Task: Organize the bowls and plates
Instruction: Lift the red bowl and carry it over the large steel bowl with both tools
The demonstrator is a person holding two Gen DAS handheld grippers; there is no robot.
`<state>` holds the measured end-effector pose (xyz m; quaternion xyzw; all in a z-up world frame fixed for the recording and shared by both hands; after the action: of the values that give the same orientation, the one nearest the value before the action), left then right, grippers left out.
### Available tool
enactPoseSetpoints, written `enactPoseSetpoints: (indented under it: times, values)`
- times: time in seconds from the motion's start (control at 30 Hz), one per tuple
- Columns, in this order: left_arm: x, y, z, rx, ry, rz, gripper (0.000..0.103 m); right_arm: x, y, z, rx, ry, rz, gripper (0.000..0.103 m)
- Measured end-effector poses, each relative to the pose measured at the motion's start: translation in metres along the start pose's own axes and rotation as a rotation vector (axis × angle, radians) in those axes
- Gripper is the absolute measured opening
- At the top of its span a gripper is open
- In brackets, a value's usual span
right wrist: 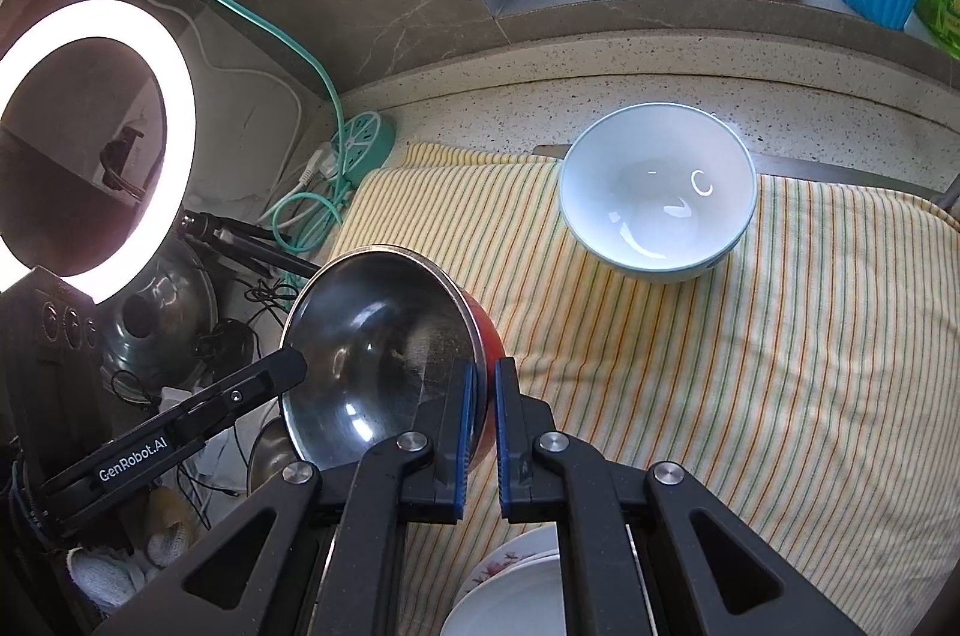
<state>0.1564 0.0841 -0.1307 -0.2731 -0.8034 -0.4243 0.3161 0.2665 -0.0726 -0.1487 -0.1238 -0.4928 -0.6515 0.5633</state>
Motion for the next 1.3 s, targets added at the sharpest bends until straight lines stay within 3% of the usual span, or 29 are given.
enactPoseSetpoints:
  times: [0.6, 1.3]
  values:
    - [0.05, -0.017, 0.026, 0.026, 0.012, -0.045, 0.006, 0.02, -0.026, 0.055, 0.072, 0.044, -0.002, 0.007]
    - [0.084, -0.045, 0.085, 0.074, 0.088, -0.045, 0.006, -0.009, -0.074, 0.106, 0.167, 0.074, 0.095, 0.007]
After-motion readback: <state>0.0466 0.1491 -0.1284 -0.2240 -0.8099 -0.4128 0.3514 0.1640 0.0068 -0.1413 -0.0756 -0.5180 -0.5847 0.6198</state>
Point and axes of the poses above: each gripper's, at about its wrist camera, not at the fingertips, and x roughly against the way its jaws point, z to its left, y to its top, the point moved 6 cm from there along -x, roughly the way its jaws point, and after that the axes turned 10 degrees about -z, right-handed, at the moved point
